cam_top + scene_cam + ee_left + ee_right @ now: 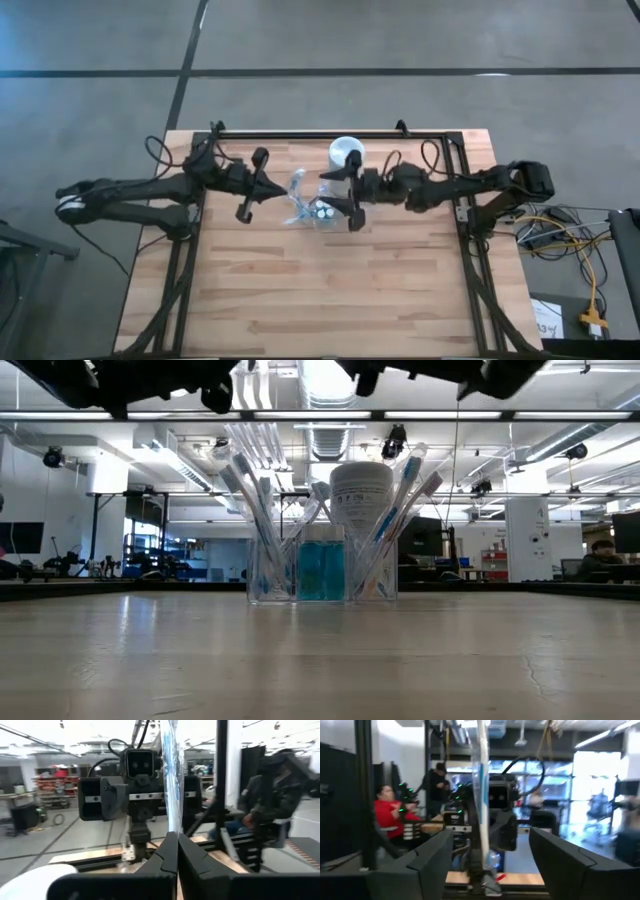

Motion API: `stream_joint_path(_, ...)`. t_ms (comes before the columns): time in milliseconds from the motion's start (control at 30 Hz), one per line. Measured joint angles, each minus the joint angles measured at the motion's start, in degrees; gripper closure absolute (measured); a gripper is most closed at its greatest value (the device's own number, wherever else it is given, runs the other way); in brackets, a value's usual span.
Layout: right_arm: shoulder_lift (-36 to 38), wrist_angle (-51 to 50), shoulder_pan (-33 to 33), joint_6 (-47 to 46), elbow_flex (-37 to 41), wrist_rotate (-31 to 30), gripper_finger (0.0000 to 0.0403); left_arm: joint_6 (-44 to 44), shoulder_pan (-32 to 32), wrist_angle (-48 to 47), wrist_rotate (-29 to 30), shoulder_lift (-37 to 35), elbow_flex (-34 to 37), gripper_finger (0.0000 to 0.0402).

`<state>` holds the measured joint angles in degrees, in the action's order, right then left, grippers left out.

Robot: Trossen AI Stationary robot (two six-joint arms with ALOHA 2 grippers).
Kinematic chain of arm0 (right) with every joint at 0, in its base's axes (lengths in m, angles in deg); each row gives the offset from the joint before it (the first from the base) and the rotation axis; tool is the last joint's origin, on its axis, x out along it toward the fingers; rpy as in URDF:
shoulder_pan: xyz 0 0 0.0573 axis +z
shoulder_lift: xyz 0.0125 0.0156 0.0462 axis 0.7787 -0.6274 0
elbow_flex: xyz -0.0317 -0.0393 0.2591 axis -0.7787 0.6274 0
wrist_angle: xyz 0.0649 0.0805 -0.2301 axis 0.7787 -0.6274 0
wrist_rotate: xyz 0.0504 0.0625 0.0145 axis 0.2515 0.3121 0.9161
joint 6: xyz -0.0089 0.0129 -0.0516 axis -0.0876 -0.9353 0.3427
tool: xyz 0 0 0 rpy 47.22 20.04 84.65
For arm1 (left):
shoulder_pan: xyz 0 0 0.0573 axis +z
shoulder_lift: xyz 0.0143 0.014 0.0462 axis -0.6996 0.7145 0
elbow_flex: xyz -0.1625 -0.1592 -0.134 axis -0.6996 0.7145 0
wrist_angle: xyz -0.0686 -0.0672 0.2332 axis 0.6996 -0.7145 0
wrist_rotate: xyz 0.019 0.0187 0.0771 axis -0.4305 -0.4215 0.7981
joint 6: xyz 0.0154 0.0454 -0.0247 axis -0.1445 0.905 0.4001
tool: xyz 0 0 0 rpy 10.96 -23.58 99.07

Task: Pick & Place toothbrushing station
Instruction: Put the blue toothbrush into the transparent organizer

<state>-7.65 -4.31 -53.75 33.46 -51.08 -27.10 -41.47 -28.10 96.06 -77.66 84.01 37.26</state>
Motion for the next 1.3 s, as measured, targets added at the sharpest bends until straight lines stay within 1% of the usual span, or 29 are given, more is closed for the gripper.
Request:
stream_joint_path(100,-0.02,-5.68,-2.44,-2.2,-4.3,3.77,0.0127,1.29,-0.39,-0.04,2.94,1.89,-0.59,0.0401)
stream_joint_path(200,-0.69,-12.61,-4.21,-2.92,-9.46,7.32,0.0119,2.1,-0.39,-0.05,3.71,3.98,-1.23,0.0401)
stream_joint_path(300,-2.31,-20.9,-5.01,-1.21,-14.27,9.34,0.0119,2.15,-0.39,0.39,3.86,5.81,-2.36,0.0401)
stream_joint_path(400,-4.39,-24.32,-5.34,-1.32,-17.44,11.17,0.0126,2.06,-0.44,0.06,4.93,7.2,-3.14,0.0401)
stream_joint_path(567,-7.06,-22.4,-5.34,-1.44,-19.36,11.28,0.0144,1.55,-0.47,0.34,5.54,7.43,-3.25,0.0401)
stream_joint_path(700,-6.84,-19.09,-5.32,-1.82,-18.8,11.17,0.0162,1.65,-0.55,0.02,5.25,5.66,-2.55,0.0401)
stream_joint_path(800,-6.23,-18.75,-5.33,-1.8,-18.69,11.3,0.0174,1.65,-0.7,-0.56,5.24,4.29,-2.52,0.0401)
stream_joint_path(1033,-6.22,-14.85,-5.27,-1.81,-18.64,10.95,0.02,2.13,-1.13,-0.9,5.13,4.43,-2.09,0.0401)
stream_joint_path(1167,-7.01,-14.83,-5.18,-1.87,-18.6,10.95,0.0238,2.15,-1.13,-0.9,5.17,4.63,-1.79,0.0401)
stream_joint_path(1300,-7.26,-15.28,-5.16,-1.86,-18.51,10.97,0.0303,2.54,-1.13,-0.85,5.17,4.68,-1.79,0.0401)
